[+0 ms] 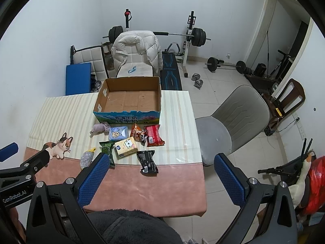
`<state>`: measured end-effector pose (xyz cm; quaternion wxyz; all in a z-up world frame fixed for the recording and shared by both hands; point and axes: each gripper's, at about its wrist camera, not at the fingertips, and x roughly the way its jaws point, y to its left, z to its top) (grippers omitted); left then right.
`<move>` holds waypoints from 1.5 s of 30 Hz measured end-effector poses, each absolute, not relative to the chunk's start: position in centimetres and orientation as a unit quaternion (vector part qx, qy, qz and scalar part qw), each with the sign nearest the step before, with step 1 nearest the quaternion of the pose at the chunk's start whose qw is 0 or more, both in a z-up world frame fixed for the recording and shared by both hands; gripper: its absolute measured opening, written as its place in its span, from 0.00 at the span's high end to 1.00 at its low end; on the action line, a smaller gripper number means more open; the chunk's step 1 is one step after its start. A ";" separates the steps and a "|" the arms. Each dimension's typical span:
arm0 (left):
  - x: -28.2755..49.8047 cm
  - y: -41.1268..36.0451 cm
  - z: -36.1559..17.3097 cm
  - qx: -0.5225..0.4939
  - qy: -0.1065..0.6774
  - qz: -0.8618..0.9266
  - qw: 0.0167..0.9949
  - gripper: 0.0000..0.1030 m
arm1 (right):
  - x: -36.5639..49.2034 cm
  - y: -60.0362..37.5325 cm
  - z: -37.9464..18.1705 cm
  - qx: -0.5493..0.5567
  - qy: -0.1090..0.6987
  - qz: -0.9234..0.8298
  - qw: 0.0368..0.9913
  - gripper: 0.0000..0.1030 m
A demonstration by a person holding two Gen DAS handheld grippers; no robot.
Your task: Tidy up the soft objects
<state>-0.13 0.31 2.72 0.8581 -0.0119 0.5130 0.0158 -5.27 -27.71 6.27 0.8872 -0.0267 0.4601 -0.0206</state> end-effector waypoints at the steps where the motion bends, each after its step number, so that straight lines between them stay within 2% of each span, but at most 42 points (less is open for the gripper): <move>1: -0.2 0.3 2.7 -0.012 0.513 0.016 0.858 0.00 | -5.3 -27.7 6.3 -0.027 0.460 -0.020 0.887 0.00; 34: 0.0 0.5 2.0 -0.013 0.507 0.017 0.862 0.00 | -4.2 -27.6 7.4 -0.024 0.455 -0.016 0.890 0.00; 41: 0.7 0.7 0.7 -0.009 0.516 0.008 0.857 0.00 | -3.3 -27.8 5.3 -0.005 0.464 -0.002 0.886 0.00; 45: 3.6 0.6 -2.7 0.036 0.510 0.022 0.859 0.00 | -0.2 -28.1 0.6 0.005 0.496 -0.008 0.868 0.00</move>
